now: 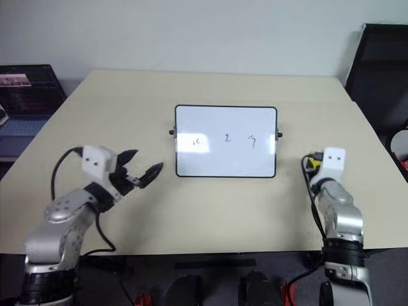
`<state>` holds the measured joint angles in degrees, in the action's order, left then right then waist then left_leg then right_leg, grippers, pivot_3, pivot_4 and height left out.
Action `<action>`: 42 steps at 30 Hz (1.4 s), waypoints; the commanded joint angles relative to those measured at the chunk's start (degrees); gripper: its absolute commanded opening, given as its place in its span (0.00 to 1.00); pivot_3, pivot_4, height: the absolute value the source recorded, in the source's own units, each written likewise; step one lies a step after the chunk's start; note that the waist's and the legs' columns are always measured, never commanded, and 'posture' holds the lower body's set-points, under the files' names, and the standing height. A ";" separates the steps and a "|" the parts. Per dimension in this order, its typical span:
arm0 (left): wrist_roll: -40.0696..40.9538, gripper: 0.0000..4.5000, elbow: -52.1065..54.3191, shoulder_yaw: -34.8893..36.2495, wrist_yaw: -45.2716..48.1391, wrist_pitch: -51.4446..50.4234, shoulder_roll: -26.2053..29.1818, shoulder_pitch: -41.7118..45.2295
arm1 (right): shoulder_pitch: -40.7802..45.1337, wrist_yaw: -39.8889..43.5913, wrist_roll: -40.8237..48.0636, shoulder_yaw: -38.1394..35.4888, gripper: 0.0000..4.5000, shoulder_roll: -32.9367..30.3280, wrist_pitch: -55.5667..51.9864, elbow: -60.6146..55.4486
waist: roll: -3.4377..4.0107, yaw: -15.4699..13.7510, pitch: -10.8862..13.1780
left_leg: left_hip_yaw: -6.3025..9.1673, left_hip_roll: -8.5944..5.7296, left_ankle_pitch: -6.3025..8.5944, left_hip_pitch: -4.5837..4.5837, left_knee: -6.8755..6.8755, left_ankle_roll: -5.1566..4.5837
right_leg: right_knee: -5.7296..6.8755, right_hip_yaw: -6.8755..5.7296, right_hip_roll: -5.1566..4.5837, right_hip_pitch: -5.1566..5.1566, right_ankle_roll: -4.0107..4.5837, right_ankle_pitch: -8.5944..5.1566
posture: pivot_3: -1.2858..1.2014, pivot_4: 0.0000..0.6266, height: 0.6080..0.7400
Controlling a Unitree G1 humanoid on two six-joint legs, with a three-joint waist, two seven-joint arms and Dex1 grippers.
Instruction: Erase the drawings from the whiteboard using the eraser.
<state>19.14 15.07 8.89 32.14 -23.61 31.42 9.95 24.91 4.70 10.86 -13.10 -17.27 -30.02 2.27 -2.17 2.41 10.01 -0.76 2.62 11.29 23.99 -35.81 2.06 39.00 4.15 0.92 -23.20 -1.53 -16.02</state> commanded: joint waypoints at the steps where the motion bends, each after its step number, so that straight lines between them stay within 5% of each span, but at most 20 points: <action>1: -3.08 1.00 1.09 -6.86 0.23 2.48 -2.40 3.64 | 3.54 1.53 -1.15 3.77 0.27 1.63 5.53 -2.47 | 0.00 -0.01 0.00 | 0.01 0.01 0.00 0.01 0.01 0.00 | -0.01 -0.02 0.00 0.00 0.00 0.00 | 0.52 0.24 1.00; 10: -10.07 1.00 -8.61 -17.24 0.47 8.14 -8.81 11.01 | 9.45 1.75 -2.76 8.77 0.27 7.48 10.98 1.93 | 0.00 -0.09 0.00 | 0.10 -0.02 0.00 0.11 0.00 0.00 | -0.01 -0.07 0.01 -0.03 0.06 0.04 | 0.52 0.24 1.00; 25: -12.43 1.00 -16.96 -16.30 1.82 14.09 -9.61 15.80 | 17.90 0.48 -7.89 13.06 0.27 11.47 15.40 17.20 | 0.00 0.18 0.00 | 0.16 0.00 0.00 0.20 0.00 0.00 | -0.02 -0.13 0.01 -0.06 0.30 0.18 | 0.52 0.24 1.00; 33: -12.43 1.00 -13.77 -15.96 1.66 12.83 -9.43 14.35 | 13.45 -0.52 -13.28 16.84 0.27 9.69 7.20 14.44 | -0.04 0.14 -0.04 | 0.20 0.02 -0.02 0.10 -0.12 -0.02 | 0.05 -0.14 0.01 0.02 0.26 0.23 | 0.52 0.24 1.00; 42: -12.35 1.00 -13.29 -14.70 2.06 12.32 -8.31 13.87 | -1.53 2.28 -14.86 19.52 0.27 8.22 -2.52 -1.73 | -0.09 0.15 -0.17 | 0.16 0.03 -0.03 0.00 -0.17 -0.04 | 0.05 -0.07 0.01 0.10 -0.04 0.12 | 0.52 0.24 1.00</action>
<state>6.58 -0.37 -6.66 34.17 -11.89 22.68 23.84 25.82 6.35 -3.42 6.14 -8.18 -28.13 1.00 -2.26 2.56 9.84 -0.61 2.65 11.26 23.96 -35.99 2.02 39.05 4.07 0.93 -23.08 -1.57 -15.90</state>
